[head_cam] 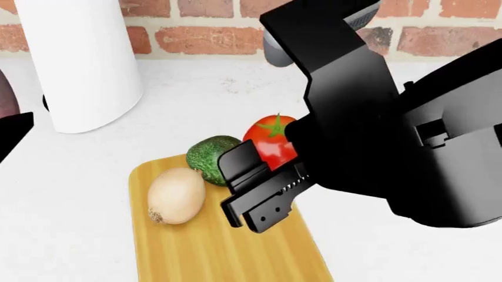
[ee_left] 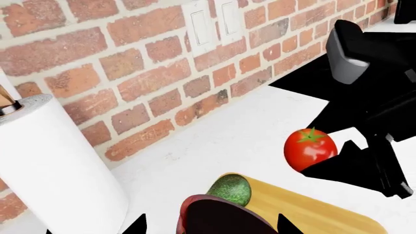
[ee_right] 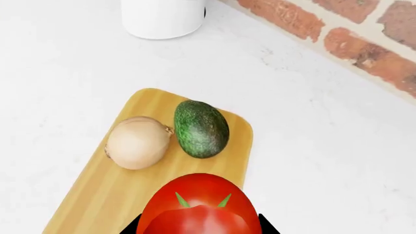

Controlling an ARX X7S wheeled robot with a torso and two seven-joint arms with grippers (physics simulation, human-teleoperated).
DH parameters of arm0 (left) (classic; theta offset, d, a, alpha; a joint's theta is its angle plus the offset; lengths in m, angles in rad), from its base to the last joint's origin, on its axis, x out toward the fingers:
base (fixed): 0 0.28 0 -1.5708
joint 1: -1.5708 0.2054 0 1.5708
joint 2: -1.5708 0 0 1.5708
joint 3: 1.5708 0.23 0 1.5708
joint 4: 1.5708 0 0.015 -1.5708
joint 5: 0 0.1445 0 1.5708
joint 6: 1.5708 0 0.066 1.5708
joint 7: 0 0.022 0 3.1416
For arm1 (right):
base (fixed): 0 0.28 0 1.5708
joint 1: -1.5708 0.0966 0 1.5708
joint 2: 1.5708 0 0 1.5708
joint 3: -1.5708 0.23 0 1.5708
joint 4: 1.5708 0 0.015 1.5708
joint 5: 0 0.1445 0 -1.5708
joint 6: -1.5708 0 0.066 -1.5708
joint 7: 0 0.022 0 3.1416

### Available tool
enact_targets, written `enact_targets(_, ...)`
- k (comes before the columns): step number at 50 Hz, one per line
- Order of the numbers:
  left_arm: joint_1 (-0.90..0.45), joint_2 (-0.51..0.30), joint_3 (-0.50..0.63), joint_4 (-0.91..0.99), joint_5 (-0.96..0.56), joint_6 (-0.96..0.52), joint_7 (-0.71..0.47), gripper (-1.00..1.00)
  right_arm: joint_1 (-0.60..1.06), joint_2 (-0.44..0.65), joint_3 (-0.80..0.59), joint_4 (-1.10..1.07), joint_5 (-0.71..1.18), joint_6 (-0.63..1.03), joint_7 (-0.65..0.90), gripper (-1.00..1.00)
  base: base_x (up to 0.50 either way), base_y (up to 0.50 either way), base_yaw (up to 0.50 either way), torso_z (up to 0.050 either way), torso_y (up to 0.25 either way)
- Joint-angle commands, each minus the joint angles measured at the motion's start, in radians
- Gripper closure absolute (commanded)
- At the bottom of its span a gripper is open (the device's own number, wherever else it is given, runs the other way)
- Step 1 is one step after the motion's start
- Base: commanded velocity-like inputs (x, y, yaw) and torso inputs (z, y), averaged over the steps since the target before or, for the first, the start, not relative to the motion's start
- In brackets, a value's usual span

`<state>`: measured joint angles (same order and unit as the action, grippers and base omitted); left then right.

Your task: Place the avocado, onion, tomato and bell pepper on the cutting board.

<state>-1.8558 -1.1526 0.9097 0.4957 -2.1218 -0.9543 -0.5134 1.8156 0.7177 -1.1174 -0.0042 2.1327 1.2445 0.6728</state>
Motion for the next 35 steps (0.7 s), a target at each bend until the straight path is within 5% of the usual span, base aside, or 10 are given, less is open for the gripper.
enact_targets(1, -0.019, 0.021, -0.037, -0.023, -0.008, -0.006, -0.002, 1.0, -0.018, -0.054, 0.028, 0.025, -0.091, 0.0, -0.106, 1.0, 0.0, 0.0, 0.0, 0.0, 0.01)
enact_targets(35, -0.007, 0.018, -0.046, -0.029, 0.005, -0.009, 0.006, 1.0, -0.119, -0.081, 0.007, 0.007, -0.198, -0.058, -0.172, 1.0, 0.0, 0.0, 0.0, 0.0, 0.0)
